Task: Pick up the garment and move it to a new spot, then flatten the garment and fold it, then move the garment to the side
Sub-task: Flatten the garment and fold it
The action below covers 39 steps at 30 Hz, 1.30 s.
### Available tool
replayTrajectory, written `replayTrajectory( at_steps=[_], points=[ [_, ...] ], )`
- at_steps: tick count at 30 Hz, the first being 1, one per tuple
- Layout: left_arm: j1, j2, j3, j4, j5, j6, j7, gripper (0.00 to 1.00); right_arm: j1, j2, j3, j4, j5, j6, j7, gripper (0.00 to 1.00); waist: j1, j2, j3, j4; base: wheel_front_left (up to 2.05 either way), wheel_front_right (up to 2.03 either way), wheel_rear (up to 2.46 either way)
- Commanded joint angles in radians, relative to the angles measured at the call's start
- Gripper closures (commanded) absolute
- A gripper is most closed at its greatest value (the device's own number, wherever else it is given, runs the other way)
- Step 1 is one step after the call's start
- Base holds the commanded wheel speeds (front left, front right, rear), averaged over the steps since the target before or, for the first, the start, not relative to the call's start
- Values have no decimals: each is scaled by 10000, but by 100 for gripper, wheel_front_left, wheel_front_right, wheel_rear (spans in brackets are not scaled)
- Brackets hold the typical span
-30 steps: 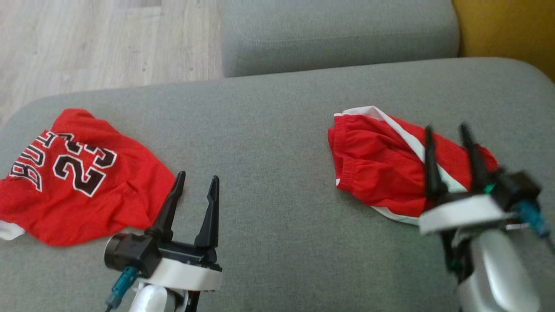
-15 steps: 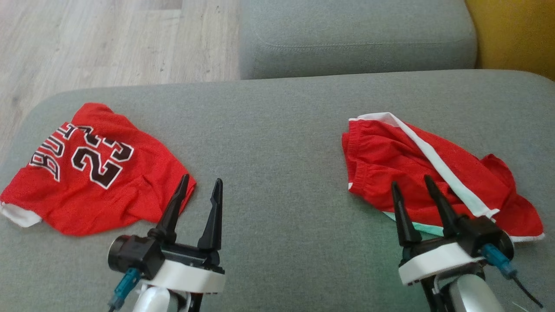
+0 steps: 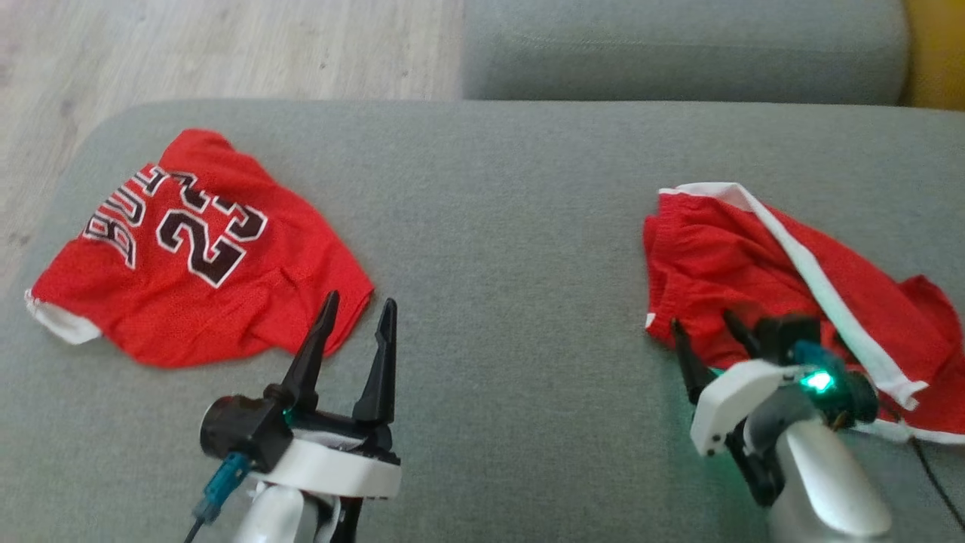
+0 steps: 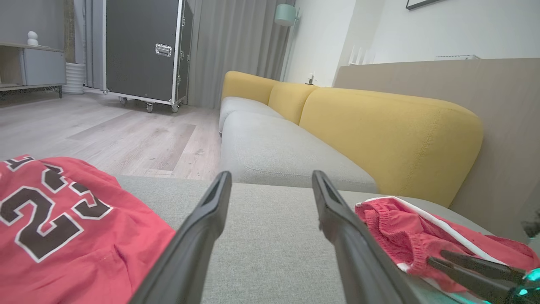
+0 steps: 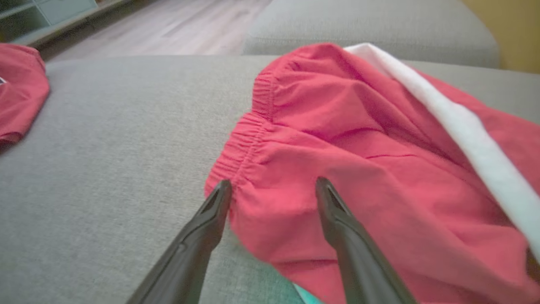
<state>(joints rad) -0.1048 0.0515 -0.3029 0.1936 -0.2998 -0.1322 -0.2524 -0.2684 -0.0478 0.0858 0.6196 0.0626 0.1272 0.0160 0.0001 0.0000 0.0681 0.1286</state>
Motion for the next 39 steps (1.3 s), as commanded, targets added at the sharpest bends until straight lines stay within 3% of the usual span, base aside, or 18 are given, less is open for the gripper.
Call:
replayTrajectory(
  at_steps=[1,12,22,23,24,31,35,36,39],
  points=[
    [-495,-12,210,-275,-27,15,-93,0,-537,-25,105,-147,-94,35,76,0,-1,0,161,150,0,0,0],
    [-930,-12,2,-255,-221,15,-93,0,-2422,-233,-1302,1940,-592,35,855,0,-1,0,894,837,0,0,0],
    [-995,-12,-28,-209,-285,15,-93,0,-3253,-308,-1664,3347,-956,35,880,0,-1,0,1010,997,0,0,0],
    [-995,-12,-23,-201,-284,15,-93,0,-3316,-296,-1671,3473,-964,35,835,44,-1,0,993,986,0,0,0],
    [-991,-12,-15,-191,-285,15,-93,0,-3367,-275,-1633,3591,-957,35,757,100,-1,0,964,975,0,0,0],
    [-779,-12,115,-93,-175,15,-93,0,-3551,-41,-475,3981,527,35,-525,100,-1,0,569,733,0,0,0],
    [-709,-12,129,-53,-18,15,-93,0,-3342,-29,1226,3621,2657,35,-686,100,-1,0,313,629,0,0,0],
    [-709,-12,129,-53,-18,15,-93,0,-3342,-29,1226,3621,2657,35,-686,100,-1,0,313,629,0,0,0],
    [-675,-12,166,-66,59,15,-93,0,-3102,-27,2630,2971,4026,35,-525,100,-1,0,210,561,0,0,0]
  ],
)
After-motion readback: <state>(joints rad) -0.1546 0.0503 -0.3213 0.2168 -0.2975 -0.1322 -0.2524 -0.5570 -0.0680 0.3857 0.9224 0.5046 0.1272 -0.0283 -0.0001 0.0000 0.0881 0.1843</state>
